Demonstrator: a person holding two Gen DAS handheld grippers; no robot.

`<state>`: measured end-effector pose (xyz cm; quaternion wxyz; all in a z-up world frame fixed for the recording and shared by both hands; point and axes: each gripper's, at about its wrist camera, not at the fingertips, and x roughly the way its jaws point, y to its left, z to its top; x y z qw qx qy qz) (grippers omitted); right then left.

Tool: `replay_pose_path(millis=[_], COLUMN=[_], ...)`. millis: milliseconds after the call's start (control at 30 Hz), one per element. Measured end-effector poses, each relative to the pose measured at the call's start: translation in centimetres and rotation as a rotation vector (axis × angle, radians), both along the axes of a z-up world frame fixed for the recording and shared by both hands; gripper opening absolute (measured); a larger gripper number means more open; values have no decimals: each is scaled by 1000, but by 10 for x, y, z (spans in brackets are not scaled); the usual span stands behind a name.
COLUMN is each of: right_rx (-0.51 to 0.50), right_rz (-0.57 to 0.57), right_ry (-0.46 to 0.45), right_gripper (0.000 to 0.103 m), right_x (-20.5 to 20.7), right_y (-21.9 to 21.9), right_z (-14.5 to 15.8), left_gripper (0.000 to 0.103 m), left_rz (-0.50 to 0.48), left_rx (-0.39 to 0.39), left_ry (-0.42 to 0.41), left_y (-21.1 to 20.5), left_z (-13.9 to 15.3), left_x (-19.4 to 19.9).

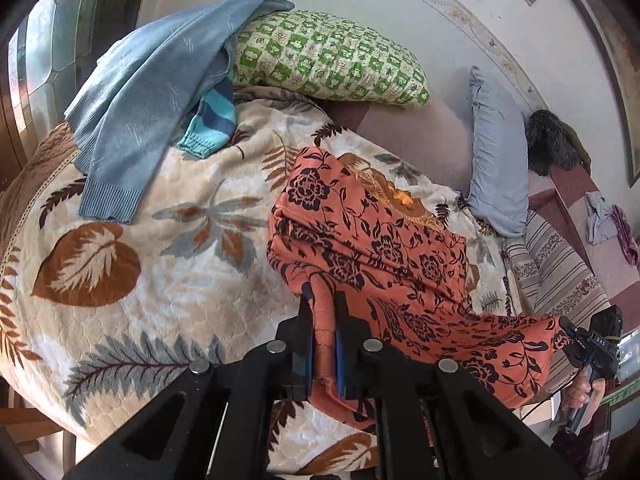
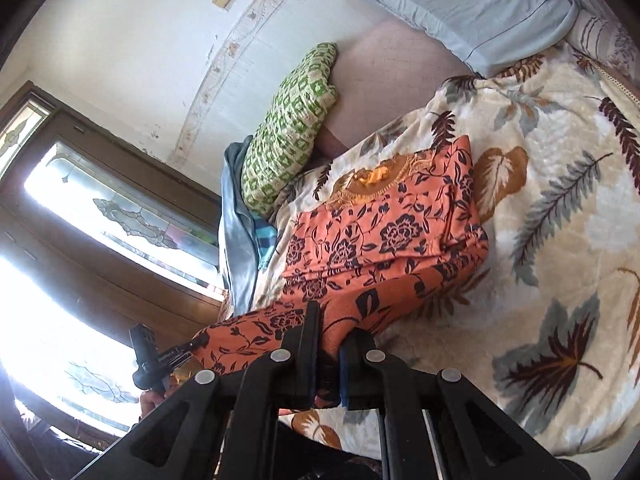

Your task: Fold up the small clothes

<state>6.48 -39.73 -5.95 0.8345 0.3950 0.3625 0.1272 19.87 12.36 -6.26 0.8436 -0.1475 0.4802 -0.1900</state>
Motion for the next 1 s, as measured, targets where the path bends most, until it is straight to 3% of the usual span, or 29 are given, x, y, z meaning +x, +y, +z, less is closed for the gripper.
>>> replay_pose_path(millis=[400,567,733,867,900,933,1000], right_rx=[56,56,122,209,218,239,295], right_rz=[-96,-168,-244,-276,-282,-282,-293], right_ry=[5,51,125,239,261,266,238], right_gripper=[7,7,8,16,18,20,20], right_x=[113,171,231,259,260,259,248], right_y=[-50,-84,-125,-146,-149,-152,-160], right_z=[-34,-60,-113,-172,-184,-193,-203], left_gripper=[8,8,9,28,30,40,46], left_rz=[25,29,51,108,137,175,258], left_rx=[24,51,77,101,69,24,-65], left_ry=[38,97,152,205,196,182,132], left_y=[-37,-66,-106,-116,-109,-99,-75], left_z=[-4,-32,-80,-121,-124,-125,-116], left_x=[123,203,282,316,317,315,302])
